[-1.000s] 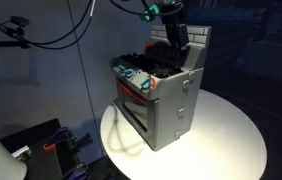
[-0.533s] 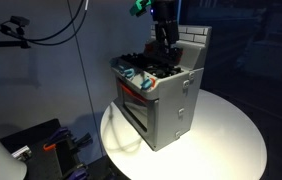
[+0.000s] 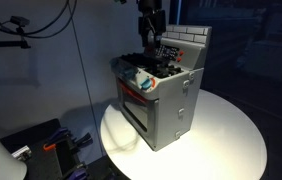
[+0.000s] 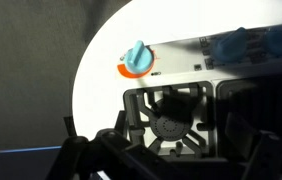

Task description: Push the top right button on the toy stove

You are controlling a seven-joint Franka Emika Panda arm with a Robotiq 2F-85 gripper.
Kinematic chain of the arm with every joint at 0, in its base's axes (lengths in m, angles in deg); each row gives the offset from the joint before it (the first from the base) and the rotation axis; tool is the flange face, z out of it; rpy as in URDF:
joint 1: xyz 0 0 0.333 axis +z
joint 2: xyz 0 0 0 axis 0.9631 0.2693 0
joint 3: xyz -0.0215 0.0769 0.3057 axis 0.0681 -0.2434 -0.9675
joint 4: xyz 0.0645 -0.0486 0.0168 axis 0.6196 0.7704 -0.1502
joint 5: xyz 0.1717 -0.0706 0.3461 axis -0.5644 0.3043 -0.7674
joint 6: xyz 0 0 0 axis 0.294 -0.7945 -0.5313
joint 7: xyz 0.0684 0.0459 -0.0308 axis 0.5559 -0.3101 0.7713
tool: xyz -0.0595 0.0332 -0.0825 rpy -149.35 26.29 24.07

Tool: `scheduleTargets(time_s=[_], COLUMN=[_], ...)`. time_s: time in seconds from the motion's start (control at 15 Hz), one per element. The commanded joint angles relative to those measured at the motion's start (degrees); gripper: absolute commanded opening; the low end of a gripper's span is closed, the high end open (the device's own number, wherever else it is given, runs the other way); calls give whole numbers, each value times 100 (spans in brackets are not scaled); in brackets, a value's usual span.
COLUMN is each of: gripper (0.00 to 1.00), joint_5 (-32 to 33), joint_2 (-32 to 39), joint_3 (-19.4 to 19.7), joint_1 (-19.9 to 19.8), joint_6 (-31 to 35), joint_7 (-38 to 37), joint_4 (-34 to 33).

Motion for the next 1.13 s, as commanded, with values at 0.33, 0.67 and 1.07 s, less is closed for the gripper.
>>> scheduleTargets(time_s=[0.33,0.67,1.07], gripper=[100,100,100], joint_5=[-308,-424,-344], joint_2=[-1079,-1594,-1495], joint_3=[9,-25,-51], joint_1=[-34,-35,-61], joint_6=[-458,-527,-501], joint_7=[562,483,428], joint_4=[619,824,777])
